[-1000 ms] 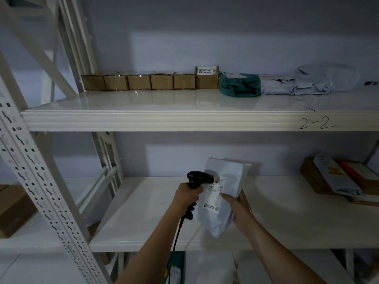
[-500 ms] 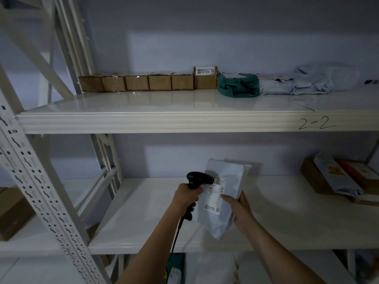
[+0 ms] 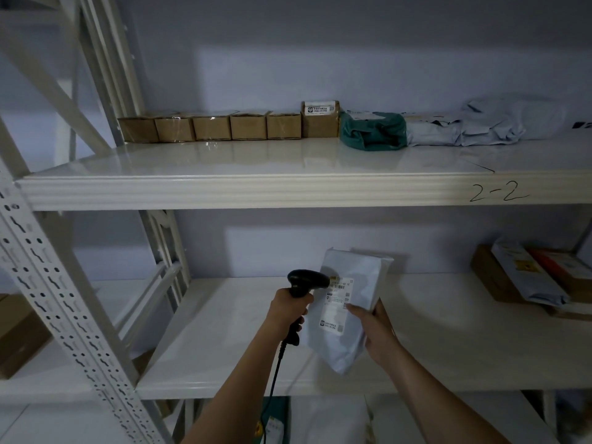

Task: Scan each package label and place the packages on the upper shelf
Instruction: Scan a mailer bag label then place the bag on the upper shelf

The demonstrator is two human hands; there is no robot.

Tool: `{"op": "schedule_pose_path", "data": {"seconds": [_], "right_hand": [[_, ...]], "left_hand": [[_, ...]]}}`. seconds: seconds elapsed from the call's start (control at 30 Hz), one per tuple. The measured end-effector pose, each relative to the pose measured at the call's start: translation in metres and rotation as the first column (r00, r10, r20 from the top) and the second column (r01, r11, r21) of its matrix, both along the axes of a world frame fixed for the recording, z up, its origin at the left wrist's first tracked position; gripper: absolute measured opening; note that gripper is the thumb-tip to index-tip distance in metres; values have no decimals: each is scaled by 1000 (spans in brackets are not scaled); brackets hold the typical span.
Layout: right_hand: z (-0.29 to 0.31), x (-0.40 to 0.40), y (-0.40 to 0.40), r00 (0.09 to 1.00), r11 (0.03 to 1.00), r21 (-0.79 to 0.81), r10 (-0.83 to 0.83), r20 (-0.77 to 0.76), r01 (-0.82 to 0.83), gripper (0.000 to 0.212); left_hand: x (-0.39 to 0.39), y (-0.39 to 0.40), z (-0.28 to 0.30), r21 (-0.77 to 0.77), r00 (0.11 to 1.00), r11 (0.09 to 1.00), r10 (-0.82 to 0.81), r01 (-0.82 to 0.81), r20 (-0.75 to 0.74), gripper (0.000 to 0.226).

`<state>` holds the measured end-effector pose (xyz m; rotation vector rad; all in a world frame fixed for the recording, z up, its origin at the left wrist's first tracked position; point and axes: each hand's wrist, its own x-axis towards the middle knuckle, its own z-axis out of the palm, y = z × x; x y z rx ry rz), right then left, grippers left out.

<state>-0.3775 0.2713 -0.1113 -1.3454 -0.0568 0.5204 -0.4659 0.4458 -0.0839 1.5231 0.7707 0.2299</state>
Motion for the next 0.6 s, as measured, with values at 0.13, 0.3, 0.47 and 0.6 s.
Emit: {"op": "schedule_pose_path", "data": {"seconds": [0.13, 0.3, 0.47, 0.6], "right_hand": [[-3, 4, 2, 1000, 1000, -2, -7, -7, 7, 50], [-10, 12, 5, 1000, 1000, -25, -13, -12, 12, 47], [-20, 25, 6, 997, 999, -31, -29, -70, 27, 46], [-29, 36, 10, 993, 999, -33, -23, -116, 19, 43]], "left_hand": [[2, 8, -13, -44, 999, 998, 38, -38, -2, 21], [-1, 24, -39, -80, 999, 996, 39, -41, -24, 8], [-7, 43, -81, -157, 981, 971, 168, -181, -91, 10], [-5, 55, -106, -58, 932, 952, 280, -301, -230, 8]]}}
